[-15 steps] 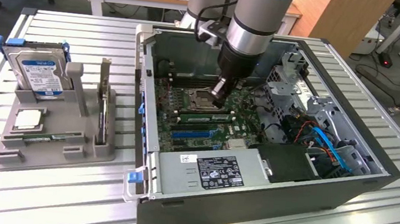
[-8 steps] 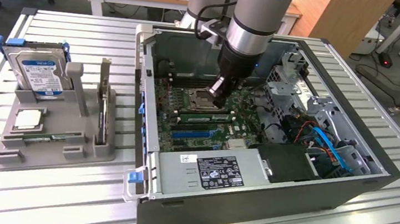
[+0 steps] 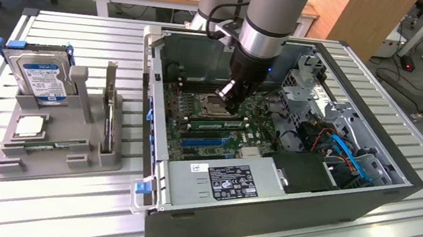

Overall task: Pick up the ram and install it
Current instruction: 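Press down the ram until it locks into place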

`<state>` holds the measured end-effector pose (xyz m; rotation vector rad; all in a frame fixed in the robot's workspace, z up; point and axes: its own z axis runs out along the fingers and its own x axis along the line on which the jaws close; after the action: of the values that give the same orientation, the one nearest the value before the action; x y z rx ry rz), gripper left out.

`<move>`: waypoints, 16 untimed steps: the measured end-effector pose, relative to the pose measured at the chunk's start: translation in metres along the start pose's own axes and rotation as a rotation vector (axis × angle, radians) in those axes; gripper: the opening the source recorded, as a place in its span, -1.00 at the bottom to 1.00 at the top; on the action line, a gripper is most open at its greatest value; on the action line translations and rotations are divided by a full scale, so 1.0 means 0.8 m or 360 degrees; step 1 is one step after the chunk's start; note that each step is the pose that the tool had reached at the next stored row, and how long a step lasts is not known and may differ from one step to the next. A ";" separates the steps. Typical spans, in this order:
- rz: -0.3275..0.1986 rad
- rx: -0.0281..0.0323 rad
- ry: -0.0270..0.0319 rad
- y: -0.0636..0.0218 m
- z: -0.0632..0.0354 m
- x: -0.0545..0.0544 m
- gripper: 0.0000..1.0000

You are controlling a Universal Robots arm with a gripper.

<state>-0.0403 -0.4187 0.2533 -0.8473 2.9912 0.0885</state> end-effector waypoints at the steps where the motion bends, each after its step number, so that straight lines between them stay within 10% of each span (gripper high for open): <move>1: 0.0019 0.00009 -0.00009 0.000 0.000 0.000 -0.81; 16: 0.0131 0.00055 -0.00012 0.002 0.000 0.003 -0.81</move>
<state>-0.0434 -0.4186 0.2532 -0.7238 3.0242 0.0856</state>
